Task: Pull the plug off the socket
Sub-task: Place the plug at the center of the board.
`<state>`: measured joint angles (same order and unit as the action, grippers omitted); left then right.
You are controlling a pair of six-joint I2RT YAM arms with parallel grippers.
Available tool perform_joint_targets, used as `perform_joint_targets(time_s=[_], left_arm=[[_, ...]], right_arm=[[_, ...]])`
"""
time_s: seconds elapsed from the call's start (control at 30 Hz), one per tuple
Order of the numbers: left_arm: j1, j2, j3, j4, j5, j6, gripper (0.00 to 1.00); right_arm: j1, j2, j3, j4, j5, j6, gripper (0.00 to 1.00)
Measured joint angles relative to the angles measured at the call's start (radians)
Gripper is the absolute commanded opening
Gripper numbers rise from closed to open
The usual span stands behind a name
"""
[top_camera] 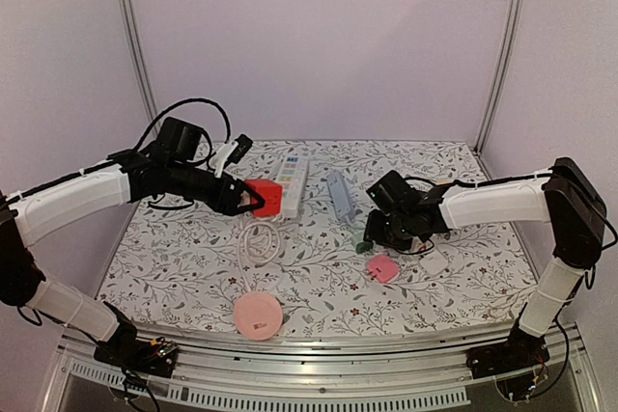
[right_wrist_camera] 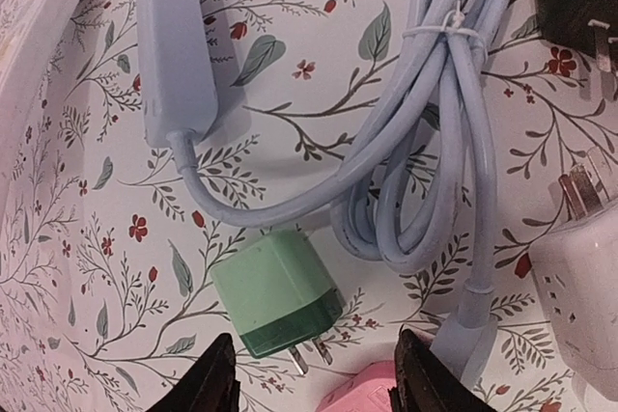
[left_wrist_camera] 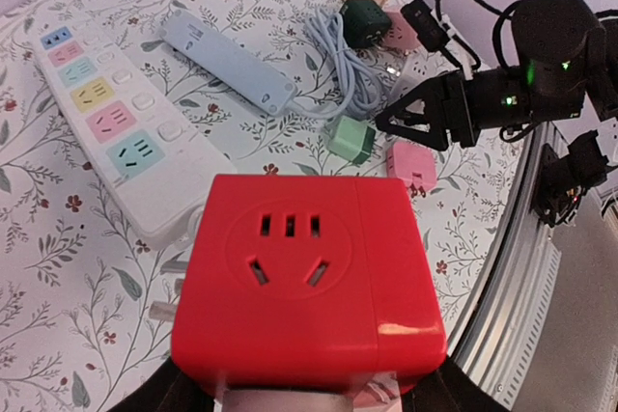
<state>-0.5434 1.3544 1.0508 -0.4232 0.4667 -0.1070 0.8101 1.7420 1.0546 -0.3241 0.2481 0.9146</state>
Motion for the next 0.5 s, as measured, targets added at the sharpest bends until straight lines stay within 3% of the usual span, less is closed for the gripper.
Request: perform_joint_targets(time_s=[0.3,0.5], left_arm=[[-0.002,0.006,-0.003,0.008,0.023,-0.014,0.28],[-0.002,0.009,-0.009,0.053,0.085,-0.066,0.28]], right_arm=[[0.002,-0.100,0.000,-0.003,0.006,-0.076,0.82],[0.074,-0.235,0.001,0.063,0.012,-0.192,0.85]])
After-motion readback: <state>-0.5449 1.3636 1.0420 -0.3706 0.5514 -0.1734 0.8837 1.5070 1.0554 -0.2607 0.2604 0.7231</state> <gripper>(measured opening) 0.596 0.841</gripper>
